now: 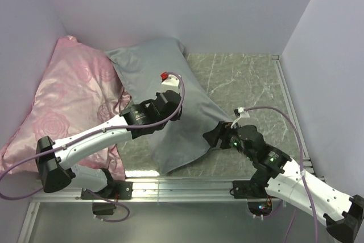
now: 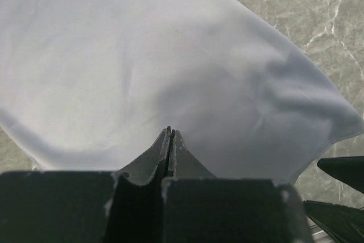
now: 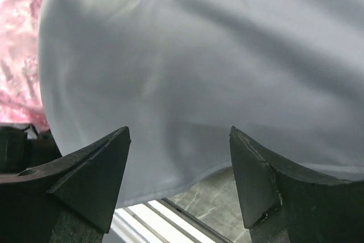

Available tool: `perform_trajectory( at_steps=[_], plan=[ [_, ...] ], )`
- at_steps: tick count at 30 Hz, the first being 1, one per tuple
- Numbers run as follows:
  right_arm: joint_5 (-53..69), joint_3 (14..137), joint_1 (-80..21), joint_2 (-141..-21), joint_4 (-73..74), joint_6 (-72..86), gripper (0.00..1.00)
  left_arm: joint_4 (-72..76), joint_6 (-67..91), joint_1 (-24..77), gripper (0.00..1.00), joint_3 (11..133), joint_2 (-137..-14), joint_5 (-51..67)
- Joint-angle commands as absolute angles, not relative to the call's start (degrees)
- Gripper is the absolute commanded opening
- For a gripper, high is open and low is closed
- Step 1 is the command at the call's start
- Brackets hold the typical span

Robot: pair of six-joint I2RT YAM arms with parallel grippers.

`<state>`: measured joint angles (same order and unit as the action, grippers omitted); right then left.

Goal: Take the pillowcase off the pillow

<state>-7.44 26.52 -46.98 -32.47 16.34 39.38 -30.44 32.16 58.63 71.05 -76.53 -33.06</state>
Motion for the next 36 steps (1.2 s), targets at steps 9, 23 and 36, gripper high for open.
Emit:
perform_trajectory(
  at_steps=[9, 23, 36],
  plan=[
    [-6.42, 22.77, -50.89, -31.11, 12.23, 41.04, 0.79, -34.62, 28.91, 64.06, 0.69, 71.11, -69.53, -26.27],
    [-13.34, 32.24, -51.59, -43.24, 10.10, 39.11, 0.20, -34.81, 31.99, 74.70, 0.88, 62.14, -62.66, -26.45],
    [-14.94, 43.76, -51.50, -45.79, 11.52, 37.35, 0.01, -23.47, 27.86, 77.61, 0.95, 61.18, -67.32, -35.40]
  ],
)
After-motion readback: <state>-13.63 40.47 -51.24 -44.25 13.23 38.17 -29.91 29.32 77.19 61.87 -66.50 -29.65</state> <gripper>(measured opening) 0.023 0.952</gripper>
